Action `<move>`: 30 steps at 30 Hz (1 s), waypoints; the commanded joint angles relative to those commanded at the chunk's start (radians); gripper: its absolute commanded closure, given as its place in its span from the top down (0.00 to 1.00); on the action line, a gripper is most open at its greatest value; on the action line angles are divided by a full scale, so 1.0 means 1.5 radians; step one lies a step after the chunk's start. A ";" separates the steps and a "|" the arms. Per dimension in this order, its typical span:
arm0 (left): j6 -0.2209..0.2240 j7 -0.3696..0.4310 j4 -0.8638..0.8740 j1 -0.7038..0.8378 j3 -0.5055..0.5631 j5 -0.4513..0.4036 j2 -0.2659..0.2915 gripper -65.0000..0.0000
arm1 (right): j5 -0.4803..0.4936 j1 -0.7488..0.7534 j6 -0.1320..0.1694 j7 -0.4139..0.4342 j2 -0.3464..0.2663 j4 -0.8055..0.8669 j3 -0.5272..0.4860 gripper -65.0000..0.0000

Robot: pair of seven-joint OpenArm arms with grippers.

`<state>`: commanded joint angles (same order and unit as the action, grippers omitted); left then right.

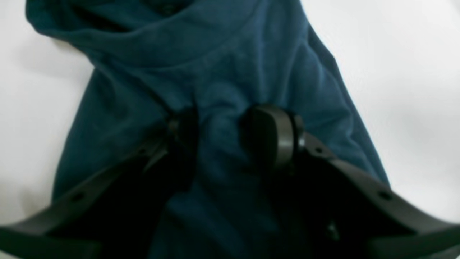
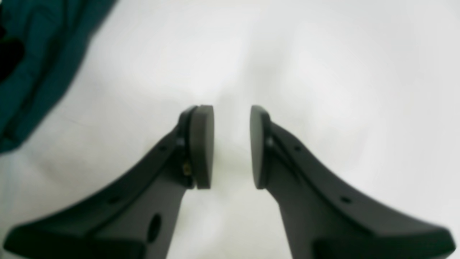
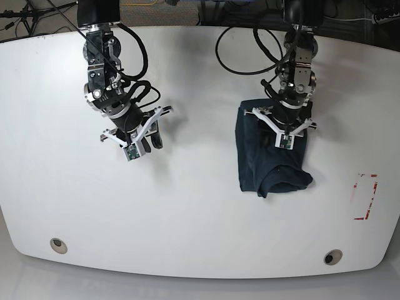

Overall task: Fold the T-shirt properly
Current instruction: 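Lift the bundle with the left gripper and carry it off the table edge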

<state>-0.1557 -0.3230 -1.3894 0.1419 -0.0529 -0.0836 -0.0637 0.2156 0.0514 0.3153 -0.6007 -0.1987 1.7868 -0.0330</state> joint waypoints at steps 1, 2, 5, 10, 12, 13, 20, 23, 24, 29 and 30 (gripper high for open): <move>-0.015 0.000 -0.006 0.008 -0.018 0.000 -0.007 0.39 | 0.000 0.001 0.000 0.000 0.000 0.004 0.000 0.26; -0.027 0.000 -0.010 0.013 -0.031 -0.001 -0.012 0.39 | 0.000 0.004 0.000 -0.001 0.000 0.006 0.000 0.26; -0.082 -0.010 -0.023 0.030 -0.064 -0.003 -0.040 0.39 | 0.000 0.008 0.000 -0.016 0.001 0.013 0.000 0.26; -0.158 -0.082 -0.044 0.054 -0.104 -0.002 -0.116 0.39 | 0.000 0.009 0.000 -0.042 0.003 0.035 -0.001 0.26; -0.183 -0.091 -0.044 0.058 -0.130 -0.001 -0.137 0.39 | 0.000 0.011 0.000 -0.045 0.003 0.042 -0.001 0.26; -0.190 -0.091 -0.043 0.058 -0.139 -0.002 -0.143 0.39 | 0.000 0.012 0.000 -0.046 0.004 0.044 -0.001 0.26; -0.254 -0.091 0.019 0.073 -0.247 -0.002 -0.233 0.39 | 0.000 0.033 0.000 -0.047 0.006 0.058 -0.002 0.26; -0.270 -0.091 0.049 0.073 -0.267 -0.002 -0.266 0.39 | 0.000 0.037 0.000 -0.046 0.010 0.058 -0.002 0.26; -0.274 -0.091 0.060 0.073 -0.270 -0.002 -0.278 0.39 | 0.000 0.038 0.000 -0.046 0.015 0.058 -0.002 0.26; -0.279 -0.090 0.119 0.073 -0.287 0.001 -0.323 0.39 | 0.000 0.047 0.000 -0.045 0.023 0.059 -0.002 0.26; -0.279 -0.090 0.128 0.073 -0.295 0.001 -0.328 0.39 | 0.000 0.050 0.000 -0.045 0.023 0.059 -0.002 0.26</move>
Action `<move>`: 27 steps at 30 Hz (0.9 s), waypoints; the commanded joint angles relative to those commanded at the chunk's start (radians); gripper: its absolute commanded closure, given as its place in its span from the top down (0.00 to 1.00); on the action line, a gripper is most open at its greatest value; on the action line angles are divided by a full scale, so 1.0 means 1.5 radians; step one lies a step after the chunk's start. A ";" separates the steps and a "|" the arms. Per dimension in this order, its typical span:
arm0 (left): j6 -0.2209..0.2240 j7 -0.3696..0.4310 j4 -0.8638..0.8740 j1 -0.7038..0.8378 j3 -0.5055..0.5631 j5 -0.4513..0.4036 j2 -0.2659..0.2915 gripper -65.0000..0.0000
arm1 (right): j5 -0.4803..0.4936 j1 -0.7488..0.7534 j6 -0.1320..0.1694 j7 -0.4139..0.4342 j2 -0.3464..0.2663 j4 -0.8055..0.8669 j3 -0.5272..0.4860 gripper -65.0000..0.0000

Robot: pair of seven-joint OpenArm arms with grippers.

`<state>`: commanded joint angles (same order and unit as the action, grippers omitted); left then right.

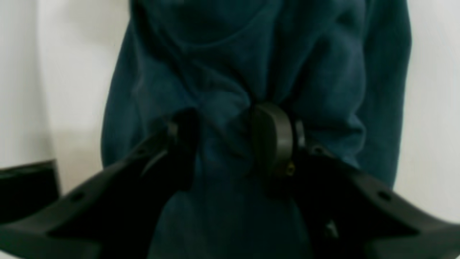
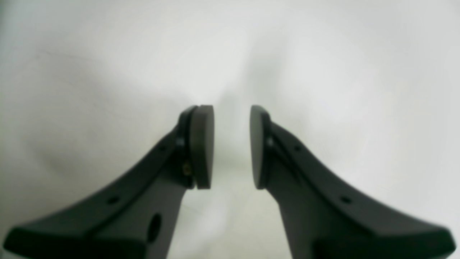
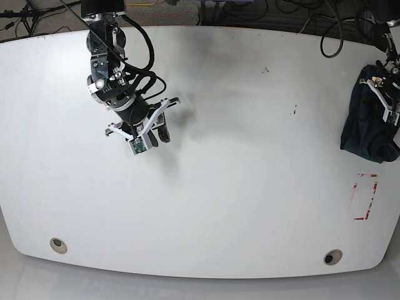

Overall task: Fold the T-shirt properly
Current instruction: 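Lift the bundle with the left gripper and carry it off the table edge, then release the bundle with the left gripper and bring it back over the table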

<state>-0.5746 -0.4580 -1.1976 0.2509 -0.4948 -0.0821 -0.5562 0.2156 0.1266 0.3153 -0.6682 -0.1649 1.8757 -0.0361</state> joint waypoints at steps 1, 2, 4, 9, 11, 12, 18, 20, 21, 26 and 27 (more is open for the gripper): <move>0.000 0.000 0.004 0.000 -0.004 0.000 -0.001 0.39 | 0.000 0.000 0.000 0.000 0.000 0.002 0.000 0.26; 0.000 0.000 0.011 0.000 -0.012 0.000 -0.006 0.39 | 0.000 0.001 0.000 0.000 0.000 0.007 0.000 0.26; -0.001 0.001 0.020 0.000 -0.020 0.000 -0.015 0.39 | 0.000 0.002 0.000 0.000 0.000 0.010 0.000 0.26; -0.001 0.034 0.057 0.000 -0.027 0.000 -0.041 0.39 | 0.000 0.008 0.013 0.000 0.001 0.023 -0.001 0.26; -0.001 0.052 0.072 0.001 -0.028 0.000 -0.046 0.39 | 0.000 0.012 0.036 0.000 0.003 0.037 -0.002 0.26; -0.001 0.058 0.080 0.001 -0.032 0.000 -0.050 0.39 | 0.000 0.012 0.049 -0.003 0.010 0.046 -0.007 0.26; -0.002 0.060 0.066 0.001 -0.079 0.000 -0.048 0.39 | -0.007 0.012 0.060 -0.004 0.024 0.058 -0.052 0.26; -0.002 0.059 0.031 0.003 -0.095 0.000 -0.038 0.39 | -0.007 0.012 0.060 -0.004 0.025 0.058 -0.066 0.26; -0.002 0.058 0.010 0.003 -0.104 0.000 -0.026 0.39 | -0.007 0.012 0.060 -0.004 0.025 0.058 -0.073 0.26; -0.002 -0.007 -0.117 0.003 -0.142 0.000 0.002 0.39 | -0.007 0.028 0.060 -0.004 0.025 0.059 -0.085 0.26; -0.002 -0.033 -0.142 0.002 -0.141 0.000 0.006 0.39 | -0.007 0.030 0.060 -0.003 0.026 0.059 -0.085 0.26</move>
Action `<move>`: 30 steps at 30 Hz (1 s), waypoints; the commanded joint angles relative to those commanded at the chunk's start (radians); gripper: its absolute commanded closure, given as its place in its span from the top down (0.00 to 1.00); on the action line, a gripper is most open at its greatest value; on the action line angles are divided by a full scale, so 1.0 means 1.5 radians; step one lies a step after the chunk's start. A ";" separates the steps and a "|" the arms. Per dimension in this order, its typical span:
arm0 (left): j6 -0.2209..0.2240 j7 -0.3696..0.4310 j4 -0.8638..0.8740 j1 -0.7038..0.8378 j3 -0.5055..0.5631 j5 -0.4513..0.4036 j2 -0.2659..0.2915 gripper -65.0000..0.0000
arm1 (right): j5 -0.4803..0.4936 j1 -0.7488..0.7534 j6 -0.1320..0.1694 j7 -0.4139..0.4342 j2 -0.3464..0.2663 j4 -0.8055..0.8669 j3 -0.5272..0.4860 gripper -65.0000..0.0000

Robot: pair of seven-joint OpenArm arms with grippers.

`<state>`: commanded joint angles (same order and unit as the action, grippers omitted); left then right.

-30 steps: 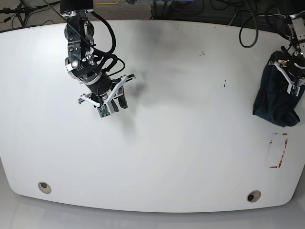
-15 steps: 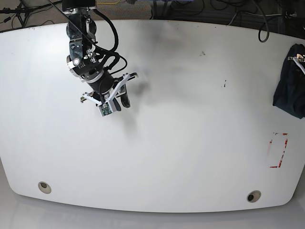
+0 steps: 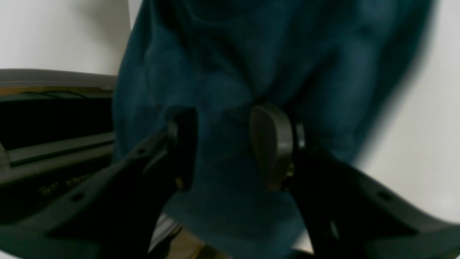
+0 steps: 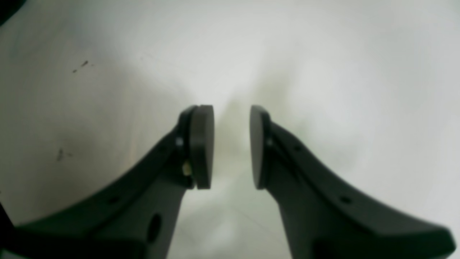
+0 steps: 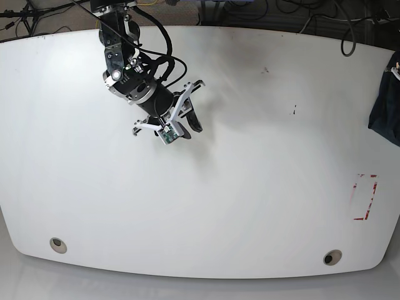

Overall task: Fold the T-shirt properly
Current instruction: 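Release the bundle with the left gripper and bring it back over the table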

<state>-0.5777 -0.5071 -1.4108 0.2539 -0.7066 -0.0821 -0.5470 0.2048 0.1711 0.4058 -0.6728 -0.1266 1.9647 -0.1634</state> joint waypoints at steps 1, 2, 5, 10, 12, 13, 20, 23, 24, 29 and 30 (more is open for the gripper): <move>0.000 -0.017 -0.021 -0.001 0.000 0.000 0.006 0.39 | 0.000 0.000 0.000 0.000 0.000 0.000 0.000 0.26; 0.000 -0.025 -0.030 -0.001 0.000 0.000 0.010 0.39 | 0.000 0.001 0.000 0.000 0.001 0.000 0.000 0.26; 0.000 -0.038 -0.065 -0.002 -0.001 0.000 0.026 0.39 | 0.000 0.009 0.000 0.000 0.002 0.000 -0.001 0.26; 0.001 -0.038 -0.068 -0.032 0.029 -0.004 0.033 0.39 | 0.000 0.014 0.000 0.001 0.002 0.000 -0.001 0.26; 0.001 -0.038 -0.054 -0.054 0.043 -0.005 0.033 0.39 | 0.000 0.014 0.000 0.001 0.000 0.000 -0.001 0.26; 0.001 -0.038 -0.040 -0.062 0.049 -0.005 0.033 0.39 | 0.000 0.014 0.000 0.001 0.000 0.000 -0.001 0.26; 0.001 -0.036 0.049 -0.130 0.059 -0.005 0.033 0.39 | 0.000 0.015 0.000 0.001 0.000 0.000 -0.001 0.26; 0.001 -0.038 0.052 -0.162 0.093 -0.005 0.033 0.39 | 0.000 0.016 0.000 0.001 0.000 0.000 -0.001 0.26; 0.001 -0.038 0.052 -0.169 0.103 -0.004 0.033 0.39 | 0.000 0.016 0.000 0.001 0.000 0.000 -0.001 0.26; 0.002 -0.038 0.053 -0.200 0.140 -0.004 0.046 0.39 | 0.000 0.021 0.000 0.001 0.001 0.000 -0.001 0.26; 0.002 -0.038 0.053 -0.210 0.147 -0.004 0.054 0.39 | 0.000 0.021 0.000 0.001 0.001 0.000 -0.001 0.26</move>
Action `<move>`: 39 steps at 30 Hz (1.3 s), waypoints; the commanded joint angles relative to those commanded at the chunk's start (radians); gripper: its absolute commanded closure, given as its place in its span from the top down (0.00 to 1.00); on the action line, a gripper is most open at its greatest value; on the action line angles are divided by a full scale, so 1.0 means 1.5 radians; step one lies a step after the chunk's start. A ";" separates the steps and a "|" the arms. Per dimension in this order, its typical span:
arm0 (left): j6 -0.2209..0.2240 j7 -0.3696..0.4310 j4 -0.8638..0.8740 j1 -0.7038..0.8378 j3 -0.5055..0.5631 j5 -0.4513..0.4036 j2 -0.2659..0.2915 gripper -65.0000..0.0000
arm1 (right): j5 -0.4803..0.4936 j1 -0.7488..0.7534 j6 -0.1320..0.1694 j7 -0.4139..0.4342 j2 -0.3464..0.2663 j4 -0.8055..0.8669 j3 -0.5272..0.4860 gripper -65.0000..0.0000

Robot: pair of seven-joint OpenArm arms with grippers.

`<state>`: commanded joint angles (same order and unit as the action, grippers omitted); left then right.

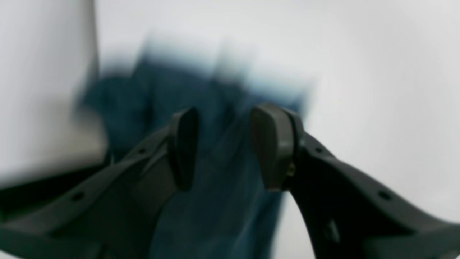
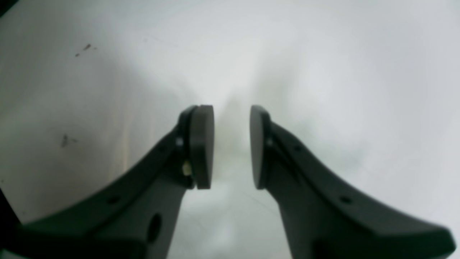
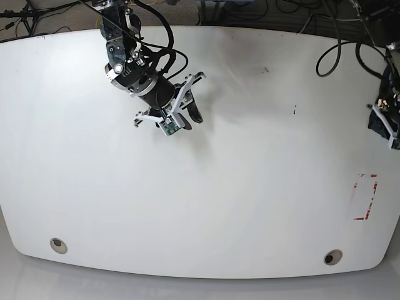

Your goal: Fold the T-shirt properly

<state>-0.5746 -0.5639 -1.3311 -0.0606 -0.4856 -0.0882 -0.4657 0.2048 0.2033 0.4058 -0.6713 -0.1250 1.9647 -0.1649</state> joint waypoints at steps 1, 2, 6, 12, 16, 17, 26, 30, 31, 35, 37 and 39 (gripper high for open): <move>0.000 0.000 0.000 -0.005 0.004 0.000 0.006 0.39 | 0.000 0.000 0.000 0.000 0.001 -0.001 0.000 0.26; 0.000 0.000 -0.001 -0.010 0.007 0.000 0.009 0.39 | 0.000 0.001 0.000 0.000 0.001 -0.001 0.000 0.26; 0.000 -0.001 -0.024 -0.030 0.017 0.000 0.024 0.39 | 0.000 0.003 0.000 0.000 0.002 -0.001 0.000 0.26; -0.001 -0.001 -0.099 -0.029 0.047 0.000 0.048 0.39 | 0.000 0.003 0.000 0.000 0.002 -0.001 0.000 0.26; -0.001 -0.001 -0.167 -0.004 0.049 0.000 0.084 0.39 | 0.000 0.000 0.000 0.000 0.000 0.000 0.002 0.26; -0.001 -0.001 -0.182 0.000 0.049 0.000 0.094 0.39 | -0.001 -0.001 0.000 0.000 -0.001 0.000 0.002 0.26; 0.003 0.009 -0.301 0.047 0.054 0.000 0.203 0.39 | -0.063 -0.017 -0.001 0.062 -0.021 -0.005 0.004 0.26; 0.010 0.071 -0.331 0.073 0.054 -0.001 0.258 0.39 | -0.137 -0.016 -0.001 0.145 -0.023 -0.034 0.006 0.26; 0.023 0.098 -0.334 0.085 0.054 -0.001 0.270 0.39 | -0.149 -0.016 -0.001 0.168 -0.024 -0.043 0.014 0.26; 0.075 0.208 -0.326 0.128 0.073 -0.004 0.297 0.39 | -0.148 -0.011 0.004 0.235 -0.017 -0.082 0.076 0.26; 0.104 0.260 -0.319 0.157 0.093 -0.013 0.300 0.39 | -0.136 -0.001 0.005 0.262 -0.014 -0.096 0.103 0.26; 0.153 0.322 -0.313 0.200 0.125 -0.041 0.303 0.39 | -0.119 0.015 0.006 0.295 -0.015 -0.106 0.142 0.26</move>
<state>-0.3445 -0.0806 -1.8006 0.2401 -0.2984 -0.1496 -0.0115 0.0269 0.2263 0.4150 -0.2294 -0.1481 1.8052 0.0483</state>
